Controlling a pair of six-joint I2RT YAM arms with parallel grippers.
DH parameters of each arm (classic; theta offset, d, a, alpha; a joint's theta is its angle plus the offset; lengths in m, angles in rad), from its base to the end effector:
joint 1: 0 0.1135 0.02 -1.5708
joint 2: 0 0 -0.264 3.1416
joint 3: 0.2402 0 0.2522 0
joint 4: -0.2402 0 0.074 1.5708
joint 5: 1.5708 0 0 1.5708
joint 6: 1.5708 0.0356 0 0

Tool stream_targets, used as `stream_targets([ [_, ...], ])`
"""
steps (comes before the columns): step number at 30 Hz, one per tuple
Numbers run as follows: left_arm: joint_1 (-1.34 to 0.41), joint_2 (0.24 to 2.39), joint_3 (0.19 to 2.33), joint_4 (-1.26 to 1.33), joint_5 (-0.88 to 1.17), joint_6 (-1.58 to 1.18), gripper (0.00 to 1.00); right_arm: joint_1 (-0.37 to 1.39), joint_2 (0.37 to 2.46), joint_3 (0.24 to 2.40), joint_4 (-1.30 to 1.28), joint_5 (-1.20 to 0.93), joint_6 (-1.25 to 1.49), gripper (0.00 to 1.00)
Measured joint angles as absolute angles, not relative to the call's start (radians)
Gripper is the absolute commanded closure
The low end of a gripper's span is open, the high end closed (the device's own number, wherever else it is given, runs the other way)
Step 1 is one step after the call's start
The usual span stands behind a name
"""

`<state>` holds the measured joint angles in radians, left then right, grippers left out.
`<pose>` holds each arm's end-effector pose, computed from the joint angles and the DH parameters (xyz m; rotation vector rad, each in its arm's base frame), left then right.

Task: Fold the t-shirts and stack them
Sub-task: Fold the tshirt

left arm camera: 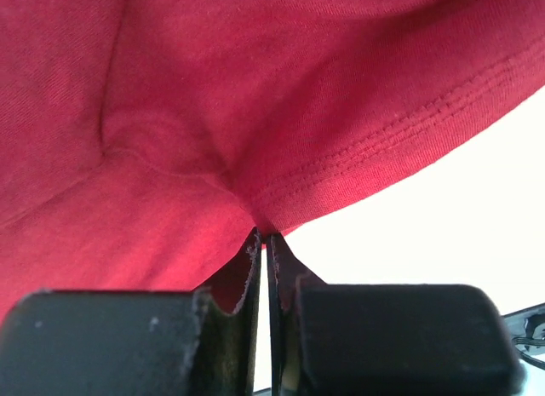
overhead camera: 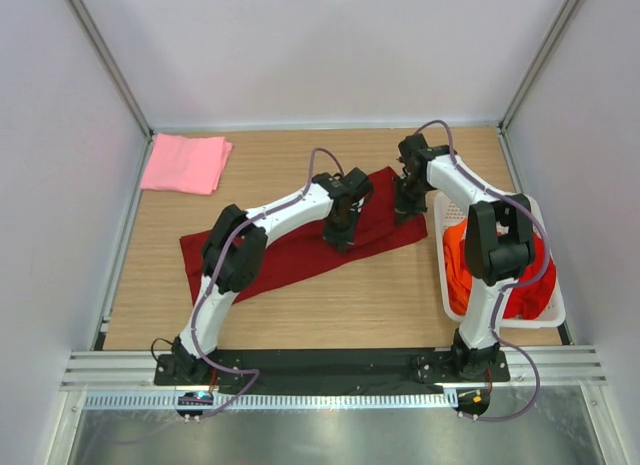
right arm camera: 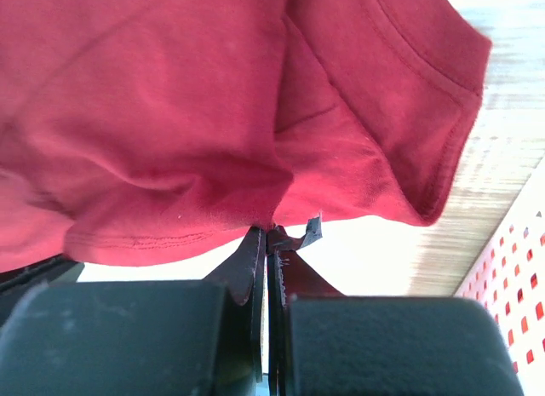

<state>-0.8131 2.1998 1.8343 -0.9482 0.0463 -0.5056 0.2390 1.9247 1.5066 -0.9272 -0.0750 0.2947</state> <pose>0.3104 -0.3305 0.1895 0.4610 2.9167 -0.2879 0.3726 0.0935 0.2098 0.0693 2.9368 0.1940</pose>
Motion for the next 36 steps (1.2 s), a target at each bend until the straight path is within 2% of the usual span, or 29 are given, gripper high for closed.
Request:
stream_targets([
  [13,-0.723,2.200,1.971,-1.013,0.043,-0.500,0.91,0.236,2.045,1.692,-0.951,-0.134,0.302,0.99],
  [18,-0.697,2.206,2.017,-1.019,0.078,-0.488,0.69,0.229,2.090,1.747,-0.966,-0.146,0.309,0.99],
  [20,-0.698,2.206,2.002,-1.010,0.106,-0.488,0.64,0.225,2.103,1.762,-0.973,-0.151,0.316,0.99],
  [25,-0.714,2.206,1.932,-1.001,0.140,-0.488,0.61,0.218,2.151,1.814,-0.976,-0.174,0.340,0.98],
  [27,-0.718,2.206,1.919,-1.004,0.141,-0.485,0.61,0.215,2.174,1.828,-0.970,-0.188,0.354,0.94],
  [28,-0.719,2.206,1.919,-1.004,0.141,-0.484,0.61,0.213,2.183,1.832,-0.966,-0.193,0.360,0.85],
  [31,-0.719,2.201,1.918,-1.005,0.136,-0.476,0.61,0.209,2.229,1.862,-0.965,-0.220,0.383,0.75],
  [34,-0.717,2.186,1.906,-1.005,0.124,-0.463,0.60,0.207,2.264,1.895,-0.969,-0.231,0.397,0.61],
  [35,-0.716,2.174,1.897,-1.008,0.119,-0.461,0.60,0.207,2.264,1.897,-0.974,-0.230,0.397,0.51],
  [36,-0.714,2.168,1.893,-1.008,0.115,-0.459,0.60,0.207,2.264,1.902,-0.985,-0.229,0.395,0.48],
])
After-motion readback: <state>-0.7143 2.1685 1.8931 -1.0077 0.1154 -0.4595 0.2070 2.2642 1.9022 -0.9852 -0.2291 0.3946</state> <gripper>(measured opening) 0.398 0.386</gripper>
